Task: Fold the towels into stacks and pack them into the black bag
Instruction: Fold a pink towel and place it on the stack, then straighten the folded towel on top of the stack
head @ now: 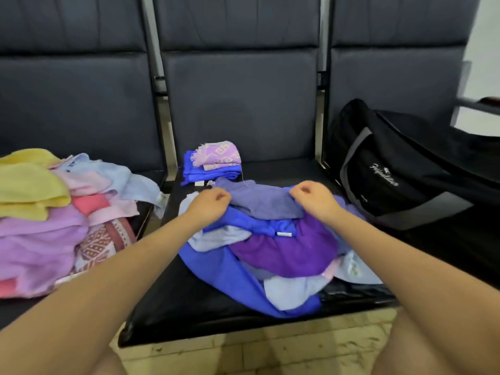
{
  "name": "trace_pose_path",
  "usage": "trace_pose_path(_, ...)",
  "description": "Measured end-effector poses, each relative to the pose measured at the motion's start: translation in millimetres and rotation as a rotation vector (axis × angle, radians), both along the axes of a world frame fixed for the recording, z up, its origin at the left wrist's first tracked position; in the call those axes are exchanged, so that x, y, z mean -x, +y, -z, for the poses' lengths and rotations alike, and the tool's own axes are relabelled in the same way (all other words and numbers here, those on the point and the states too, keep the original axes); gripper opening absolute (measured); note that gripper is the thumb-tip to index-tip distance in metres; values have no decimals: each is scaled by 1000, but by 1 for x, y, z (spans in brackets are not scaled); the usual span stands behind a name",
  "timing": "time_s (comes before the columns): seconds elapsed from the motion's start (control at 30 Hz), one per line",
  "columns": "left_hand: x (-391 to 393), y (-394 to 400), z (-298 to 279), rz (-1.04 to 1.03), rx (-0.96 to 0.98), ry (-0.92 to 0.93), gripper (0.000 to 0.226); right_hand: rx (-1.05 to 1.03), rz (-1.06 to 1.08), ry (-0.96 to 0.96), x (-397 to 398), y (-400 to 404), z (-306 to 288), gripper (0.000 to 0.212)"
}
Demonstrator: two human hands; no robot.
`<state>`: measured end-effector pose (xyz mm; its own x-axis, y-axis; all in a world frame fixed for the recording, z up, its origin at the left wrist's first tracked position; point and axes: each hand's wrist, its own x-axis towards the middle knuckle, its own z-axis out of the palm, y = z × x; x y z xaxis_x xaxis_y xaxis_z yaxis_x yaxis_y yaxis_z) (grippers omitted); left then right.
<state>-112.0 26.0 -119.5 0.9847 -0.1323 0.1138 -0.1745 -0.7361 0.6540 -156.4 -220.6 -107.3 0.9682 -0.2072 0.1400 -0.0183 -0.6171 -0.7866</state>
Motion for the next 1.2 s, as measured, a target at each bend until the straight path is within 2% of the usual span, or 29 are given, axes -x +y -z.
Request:
trace_pose_path(0.03,4,0,6,18,-22,15,23,98,-17,51,4,-2,8,30)
trace_pose_path(0.1,8,0,10,47,-18,25,22,158,-17,157,8,-3,16,38)
trace_pose_path(0.17,9,-1,6,40,0,29,23,82,-4,197,7,-1,13,40)
trace_pose_path(0.23,7,-3,2,33,-2,37,25,-100,8,221,2,2,10,34)
trace_pose_path(0.27,4,-2,3,37,-13,48,27,-141,22,243,0,3,10,37)
trace_pose_path(0.33,-4,0,8,38,-14,66,29,-129,16,256,-5,7,10,42)
trace_pose_path(0.4,-14,2,9,21,26,101,34,-114,18,197,-12,10,10,25)
trace_pose_path(0.43,-21,2,10,3,19,101,35,-128,32,170,-16,11,9,29)
trace_pose_path(0.5,-32,2,11,-50,-123,24,38,-156,86,129,-24,15,10,44)
trace_pose_path(0.53,-37,2,13,-58,-230,-31,40,-147,109,120,-28,18,9,45)
trace_pose_path(0.6,-42,3,13,-28,-346,-9,42,-78,97,153,-32,21,9,42)
trace_pose_path(0.67,-44,4,16,6,-357,58,33,-56,51,188,-34,23,10,35)
trace_pose_path(0.73,-45,6,14,45,-296,-5,29,-73,-15,166,-34,25,10,27)
trace_pose_path(0.8,-39,4,4,71,-84,-68,24,-145,-51,119,-34,24,6,24)
trace_pose_path(0.9,-17,-6,-27,37,264,-142,19,-454,-83,50,-27,25,-15,19)
trace_pose_path(1.0,11,-18,-71,32,501,-276,17,-604,-108,-29,-13,24,-47,17)
trace_pose_path(1.07,27,-20,-94,68,575,-328,19,-782,-167,-113,0,22,-67,15)
trace_pose_path(1.13,40,-17,-101,133,546,-346,16,-1020,-291,-152,16,20,-83,19)
trace_pose_path(1.2,47,-8,-97,205,464,-219,24,-1135,-373,-180,28,17,-94,26)
